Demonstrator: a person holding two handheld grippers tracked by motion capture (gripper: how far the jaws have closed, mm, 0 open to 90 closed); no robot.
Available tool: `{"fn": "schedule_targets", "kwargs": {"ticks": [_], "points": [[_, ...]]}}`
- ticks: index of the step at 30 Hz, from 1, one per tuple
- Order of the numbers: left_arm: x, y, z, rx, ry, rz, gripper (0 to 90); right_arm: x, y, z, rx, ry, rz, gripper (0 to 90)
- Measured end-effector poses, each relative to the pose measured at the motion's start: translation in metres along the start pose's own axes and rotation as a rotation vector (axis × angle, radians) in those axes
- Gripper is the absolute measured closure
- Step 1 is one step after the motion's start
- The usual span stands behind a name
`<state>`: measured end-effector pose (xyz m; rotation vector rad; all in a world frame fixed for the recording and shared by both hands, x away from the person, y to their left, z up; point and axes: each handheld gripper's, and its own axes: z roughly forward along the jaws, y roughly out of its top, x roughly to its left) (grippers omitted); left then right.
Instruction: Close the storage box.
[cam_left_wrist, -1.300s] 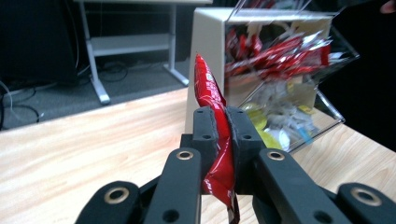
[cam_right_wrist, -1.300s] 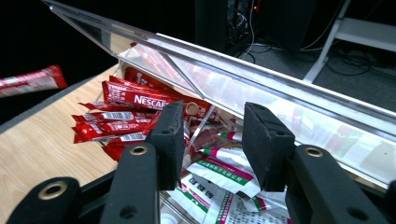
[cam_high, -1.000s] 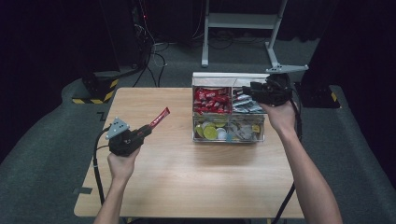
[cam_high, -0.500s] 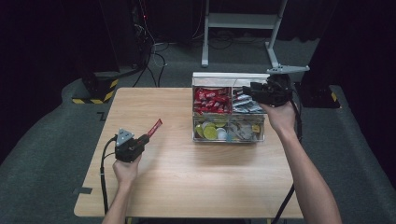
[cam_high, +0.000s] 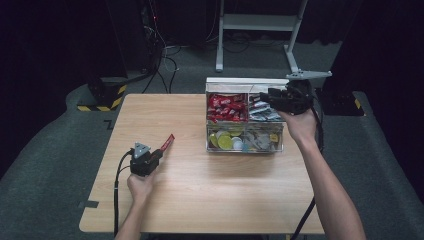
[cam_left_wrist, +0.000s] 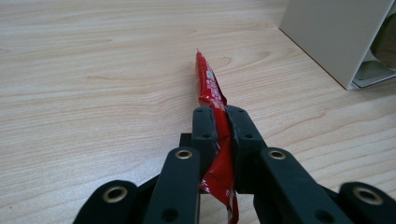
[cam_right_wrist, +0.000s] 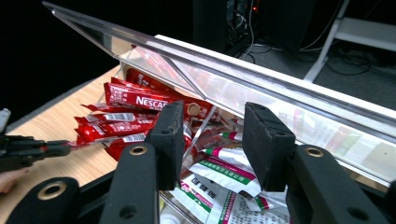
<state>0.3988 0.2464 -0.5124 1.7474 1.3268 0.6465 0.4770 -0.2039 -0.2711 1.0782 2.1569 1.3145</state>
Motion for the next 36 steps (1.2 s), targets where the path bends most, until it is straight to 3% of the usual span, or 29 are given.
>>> {"fn": "schedule_targets", "kwargs": {"ticks": [10, 19, 28, 32, 36], "points": [[-0.003, -0.002, 0.007, 0.029, 0.001, 0.000, 81.3, -0.002, 0.001, 0.000, 0.000, 0.010, 0.001, 59.0], [-0.006, -0.007, 0.015, 0.104, -0.003, 0.010, 78.9, -0.003, -0.001, 0.001, -0.011, 0.018, -0.007, 58.9], [-0.004, -0.011, 0.006, 0.094, -0.035, -0.020, 47.9, -0.002, 0.000, 0.001, -0.009, 0.008, -0.007, 59.1], [0.003, -0.016, -0.006, 0.072, -0.040, -0.030, 42.5, -0.001, 0.001, 0.003, 0.000, 0.005, -0.017, 59.0], [0.009, -0.018, -0.016, 0.053, -0.004, -0.039, 41.7, 0.001, 0.001, 0.002, 0.007, -0.005, -0.011, 58.5]]}}
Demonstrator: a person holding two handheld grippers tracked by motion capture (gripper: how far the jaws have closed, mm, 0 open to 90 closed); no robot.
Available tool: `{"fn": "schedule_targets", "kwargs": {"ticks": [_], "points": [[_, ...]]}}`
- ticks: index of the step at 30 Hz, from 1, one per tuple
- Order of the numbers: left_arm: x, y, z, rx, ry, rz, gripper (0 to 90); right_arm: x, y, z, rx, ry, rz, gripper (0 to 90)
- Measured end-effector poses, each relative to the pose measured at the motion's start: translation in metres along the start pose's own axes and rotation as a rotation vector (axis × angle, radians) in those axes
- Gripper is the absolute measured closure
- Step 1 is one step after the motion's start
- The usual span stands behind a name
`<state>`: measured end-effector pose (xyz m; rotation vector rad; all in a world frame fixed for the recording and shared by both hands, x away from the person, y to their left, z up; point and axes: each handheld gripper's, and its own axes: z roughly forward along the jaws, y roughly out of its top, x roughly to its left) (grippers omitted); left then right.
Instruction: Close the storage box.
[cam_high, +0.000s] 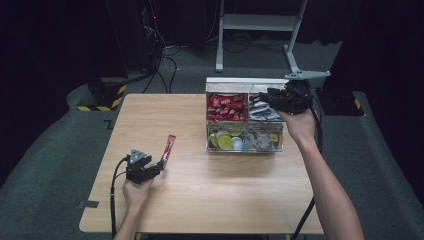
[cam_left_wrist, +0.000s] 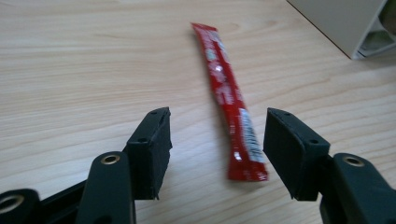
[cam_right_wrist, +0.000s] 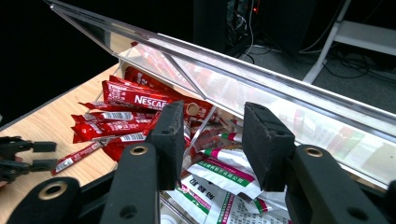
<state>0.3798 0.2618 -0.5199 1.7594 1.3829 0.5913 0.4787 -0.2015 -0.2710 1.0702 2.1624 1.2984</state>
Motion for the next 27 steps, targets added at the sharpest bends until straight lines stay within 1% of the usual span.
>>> {"fn": "schedule_targets", "kwargs": {"ticks": [1, 2, 3, 5, 6, 7, 8, 9, 10, 13, 16, 17, 19, 20, 21, 22, 23, 24, 25, 27], "points": [[0.006, 0.001, -0.006, -0.025, 0.009, -0.024, 41.6, 0.001, 0.001, 0.000, 0.006, -0.010, -0.004, 58.5], [0.009, 0.001, -0.008, -0.028, 0.001, -0.034, 40.8, 0.002, 0.001, 0.001, 0.009, -0.009, -0.002, 58.5], [0.011, 0.001, -0.009, -0.028, 0.003, -0.041, 40.3, 0.002, 0.001, 0.001, 0.008, -0.006, -0.004, 58.5], [0.016, 0.000, -0.009, -0.007, 0.031, -0.030, 40.3, 0.003, 0.001, 0.001, 0.013, -0.009, -0.013, 58.3], [0.019, 0.000, -0.007, 0.012, 0.059, -0.036, 40.4, 0.003, 0.001, 0.001, 0.011, -0.007, -0.017, 58.1], [0.019, 0.000, -0.007, 0.012, 0.059, -0.036, 40.6, 0.003, 0.001, 0.001, 0.011, -0.007, -0.017, 58.1], [0.022, 0.000, -0.005, 0.030, 0.088, -0.037, 40.6, 0.003, 0.000, 0.001, 0.008, -0.007, -0.008, 58.1], [0.026, -0.001, -0.003, 0.045, 0.120, -0.050, 40.6, 0.003, 0.000, 0.000, 0.005, -0.008, -0.007, 57.8], [0.028, -0.001, -0.001, 0.055, 0.140, -0.059, 40.6, 0.003, 0.000, 0.000, 0.005, -0.010, -0.007, 57.7], [0.033, -0.004, 0.001, 0.085, 0.176, -0.043, 39.9, 0.005, 0.000, 0.000, 0.006, -0.019, -0.008, 56.7], [0.037, -0.003, 0.001, 0.080, 0.188, -0.056, 39.6, 0.006, 0.000, 0.000, -0.004, -0.020, 0.005, 56.5], [0.037, -0.003, 0.001, 0.080, 0.190, -0.058, 39.6, 0.006, 0.000, 0.000, -0.003, -0.020, 0.016, 56.5], [0.035, -0.003, 0.002, 0.085, 0.194, -0.054, 38.4, 0.007, 0.000, 0.000, -0.003, -0.020, 0.018, 56.5], [0.032, -0.003, 0.004, 0.100, 0.210, -0.016, 36.9, 0.007, -0.001, 0.000, -0.011, -0.020, 0.012, 55.9], [0.030, -0.002, 0.004, 0.105, 0.206, -0.005, 35.9, 0.007, -0.002, 0.000, -0.013, -0.019, 0.014, 55.6], [0.030, -0.002, 0.004, 0.105, 0.206, -0.005, 35.7, 0.007, -0.002, 0.000, -0.013, -0.019, 0.014, 55.6], [0.031, -0.002, 0.005, 0.101, 0.200, -0.014, 35.1, 0.008, -0.006, -0.002, -0.023, -0.020, 0.029, 54.8], [0.031, -0.002, 0.005, 0.101, 0.200, -0.013, 35.0, 0.007, -0.007, -0.002, -0.026, -0.019, 0.023, 54.8], [0.031, -0.002, 0.005, 0.104, 0.204, -0.005, 34.7, 0.007, -0.008, -0.002, -0.020, -0.021, 0.026, 54.7], [0.031, -0.002, 0.005, 0.105, 0.199, -0.008, 34.0, 0.006, -0.010, -0.002, -0.014, -0.022, 0.025, 54.5]]}}
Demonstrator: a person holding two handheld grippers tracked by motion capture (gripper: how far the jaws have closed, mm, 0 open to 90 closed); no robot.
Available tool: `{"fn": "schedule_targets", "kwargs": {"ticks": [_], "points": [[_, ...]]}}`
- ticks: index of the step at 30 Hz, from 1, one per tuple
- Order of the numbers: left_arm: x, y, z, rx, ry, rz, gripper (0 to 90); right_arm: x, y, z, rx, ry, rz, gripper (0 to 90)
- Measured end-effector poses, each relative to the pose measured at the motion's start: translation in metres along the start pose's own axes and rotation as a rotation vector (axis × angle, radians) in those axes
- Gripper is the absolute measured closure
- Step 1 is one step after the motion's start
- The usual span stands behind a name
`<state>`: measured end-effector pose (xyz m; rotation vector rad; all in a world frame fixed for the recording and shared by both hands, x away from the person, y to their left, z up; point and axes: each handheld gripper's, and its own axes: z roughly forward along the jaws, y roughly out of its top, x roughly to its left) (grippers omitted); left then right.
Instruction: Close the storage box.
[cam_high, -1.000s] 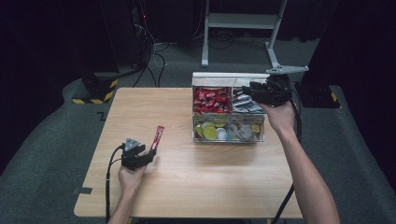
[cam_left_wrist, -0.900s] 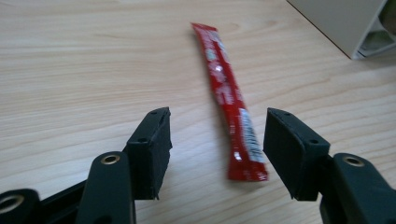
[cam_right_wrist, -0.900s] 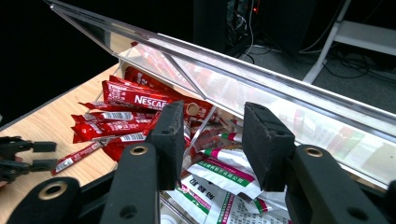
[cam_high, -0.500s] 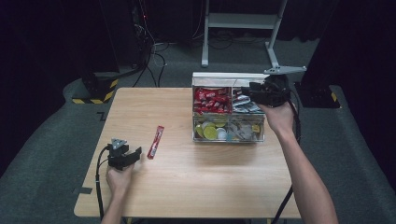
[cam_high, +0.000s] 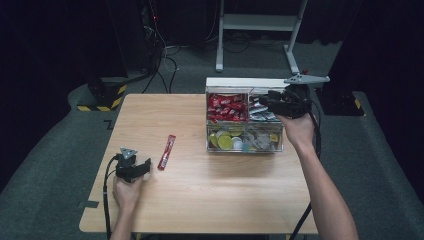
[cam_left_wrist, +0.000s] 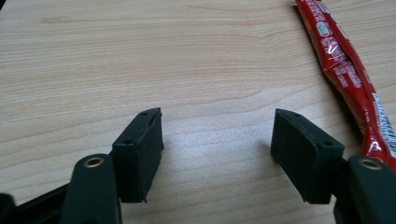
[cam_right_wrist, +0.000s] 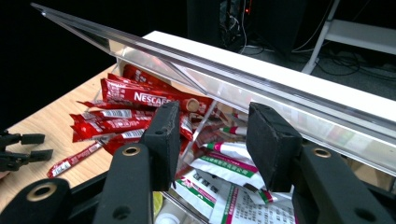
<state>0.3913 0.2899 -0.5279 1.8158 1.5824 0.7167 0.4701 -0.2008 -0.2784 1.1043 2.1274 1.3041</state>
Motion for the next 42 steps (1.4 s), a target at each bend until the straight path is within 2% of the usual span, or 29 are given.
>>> {"fn": "schedule_targets", "kwargs": {"ticks": [3, 4, 6, 14, 15, 18, 21, 30, 34, 38, 40, 41, 42], "points": [[0.000, 0.001, 0.002, -0.002, 0.004, -0.005, 33.7, -0.003, 0.001, 0.001, 0.006, 0.005, 0.002, 55.0], [0.000, 0.003, 0.003, 0.000, 0.005, -0.004, 33.4, -0.004, 0.004, 0.004, 0.039, 0.009, 0.004, 54.8], [0.000, 0.002, 0.003, 0.000, 0.002, -0.003, 33.1, -0.003, 0.005, 0.006, 0.051, 0.002, 0.002, 53.8], [0.001, 0.003, 0.003, 0.000, -0.009, -0.012, 31.7, 0.009, 0.006, 0.003, 0.034, -0.013, -0.014, 52.5], [0.001, 0.003, 0.003, 0.002, -0.010, -0.007, 31.6, 0.012, 0.005, 0.000, 0.025, -0.018, -0.027, 52.4], [0.001, 0.003, 0.003, 0.002, -0.007, -0.002, 31.6, 0.012, 0.004, -0.003, 0.020, -0.018, -0.026, 52.2], [0.000, 0.002, 0.003, 0.001, -0.003, 0.008, 31.3, 0.014, 0.000, -0.004, 0.013, -0.017, -0.017, 51.8], [0.002, 0.003, 0.004, -0.003, -0.010, -0.015, 31.8, 0.009, -0.010, 0.002, 0.030, -0.011, -0.004, 52.1], [0.001, 0.003, 0.003, -0.002, -0.009, -0.002, 31.2, 0.017, -0.023, -0.002, 0.042, -0.003, -0.032, 51.3], [0.001, 0.003, 0.004, 0.002, -0.002, 0.005, 31.3, 0.014, -0.028, -0.007, 0.029, 0.000, -0.011, 51.2], [0.001, 0.003, 0.004, -0.001, -0.002, -0.002, 31.9, 0.012, -0.028, -0.008, 0.024, 0.007, -0.012, 51.3], [0.002, 0.003, 0.004, -0.003, -0.014, -0.018, 31.8, 0.011, -0.028, -0.009, 0.020, 0.007, -0.006, 51.1], [0.001, 0.003, 0.003, -0.003, -0.014, -0.013, 31.3, 0.010, -0.029, -0.010, 0.020, 0.010, 0.005, 50.9]]}}
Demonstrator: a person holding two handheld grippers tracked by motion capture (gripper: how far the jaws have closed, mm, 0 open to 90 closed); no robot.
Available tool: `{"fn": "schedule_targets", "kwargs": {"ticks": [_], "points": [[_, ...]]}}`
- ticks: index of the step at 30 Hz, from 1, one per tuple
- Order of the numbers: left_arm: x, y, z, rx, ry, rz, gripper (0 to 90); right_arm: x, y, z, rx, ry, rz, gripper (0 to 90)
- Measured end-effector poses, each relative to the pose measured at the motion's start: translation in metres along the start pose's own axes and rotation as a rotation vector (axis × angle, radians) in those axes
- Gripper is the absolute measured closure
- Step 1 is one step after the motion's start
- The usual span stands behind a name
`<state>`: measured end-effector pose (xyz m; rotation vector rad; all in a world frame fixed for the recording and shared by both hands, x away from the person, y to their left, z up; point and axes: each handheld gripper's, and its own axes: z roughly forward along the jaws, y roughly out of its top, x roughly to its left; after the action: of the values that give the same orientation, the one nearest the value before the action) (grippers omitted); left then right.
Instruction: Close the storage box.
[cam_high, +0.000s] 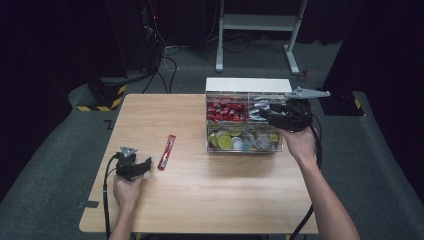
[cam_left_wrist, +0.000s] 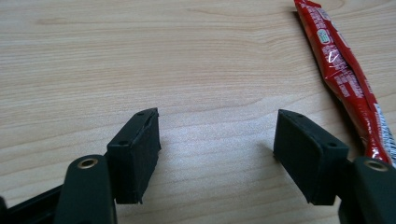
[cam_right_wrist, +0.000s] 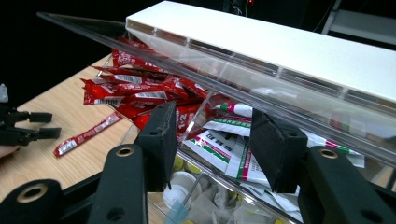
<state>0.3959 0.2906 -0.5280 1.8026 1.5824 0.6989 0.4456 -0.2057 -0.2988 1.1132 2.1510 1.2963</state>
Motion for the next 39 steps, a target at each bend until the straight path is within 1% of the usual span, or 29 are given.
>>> {"fn": "schedule_targets", "kwargs": {"ticks": [1, 2, 5, 6, 9, 10, 11, 12, 14, 16, 17, 21, 24, 26, 30, 35, 36, 39], "points": [[0.000, 0.000, 0.000, 0.000, 0.000, 0.000, 30.9, 0.000, 0.000, 0.000, 0.000, 0.000, 0.000, 50.9], [-0.002, 0.000, 0.001, 0.000, 0.012, 0.010, 30.7, 0.001, -0.004, -0.001, -0.004, 0.004, 0.001, 50.9], [-0.001, 0.000, 0.000, 0.002, 0.006, 0.011, 31.0, 0.002, -0.009, -0.001, 0.002, 0.006, -0.007, 51.0], [-0.001, 0.000, 0.000, 0.003, 0.008, 0.010, 31.0, 0.000, -0.012, 0.001, 0.008, 0.011, -0.007, 51.0], [-0.001, 0.001, 0.001, -0.001, 0.009, 0.006, 30.9, -0.003, -0.013, 0.003, 0.012, 0.016, -0.003, 51.3], [-0.002, 0.000, 0.001, 0.007, 0.010, 0.019, 30.0, -0.004, -0.014, 0.003, 0.011, 0.025, 0.012, 50.4], [-0.003, 0.000, 0.000, 0.011, 0.009, 0.027, 29.5, -0.003, -0.016, 0.002, 0.011, 0.027, 0.017, 50.4], [-0.003, 0.000, 0.000, 0.009, 0.007, 0.022, 29.5, -0.002, -0.017, 0.002, 0.005, 0.029, 0.001, 50.5], [-0.002, 0.000, 0.001, 0.004, 0.006, 0.013, 29.7, 0.000, -0.021, 0.002, 0.007, 0.031, -0.010, 50.7], [-0.002, 0.000, 0.001, 0.004, 0.007, 0.015, 29.7, -0.001, -0.022, 0.002, 0.010, 0.031, -0.002, 50.6], [-0.002, 0.000, 0.001, 0.004, 0.006, 0.013, 29.7, -0.003, -0.024, 0.003, 0.010, 0.031, 0.007, 50.4], [-0.002, 0.000, 0.001, 0.004, 0.006, 0.013, 29.6, -0.002, -0.027, 0.002, 0.012, 0.033, 0.010, 49.8], [-0.002, 0.000, 0.001, 0.003, 0.006, 0.013, 29.6, -0.004, -0.033, 0.003, 0.017, 0.032, 0.010, 49.5], [-0.002, 0.000, 0.001, 0.004, 0.007, 0.015, 29.6, -0.006, -0.038, 0.003, 0.018, 0.034, 0.022, 49.0], [-0.002, 0.000, 0.001, 0.004, 0.007, 0.015, 29.6, -0.009, -0.044, 0.003, 0.013, 0.033, 0.043, 47.5], [-0.002, 0.000, 0.001, 0.004, 0.008, 0.013, 29.7, -0.010, -0.048, -0.001, -0.006, 0.029, 0.042, 46.1], [-0.002, 0.000, 0.001, 0.004, 0.006, 0.010, 29.6, -0.009, -0.051, -0.003, -0.016, 0.024, 0.032, 45.1], [-0.002, 0.000, 0.001, 0.004, 0.008, 0.011, 29.6, -0.009, -0.055, -0.007, -0.029, 0.016, 0.031, 42.8]]}}
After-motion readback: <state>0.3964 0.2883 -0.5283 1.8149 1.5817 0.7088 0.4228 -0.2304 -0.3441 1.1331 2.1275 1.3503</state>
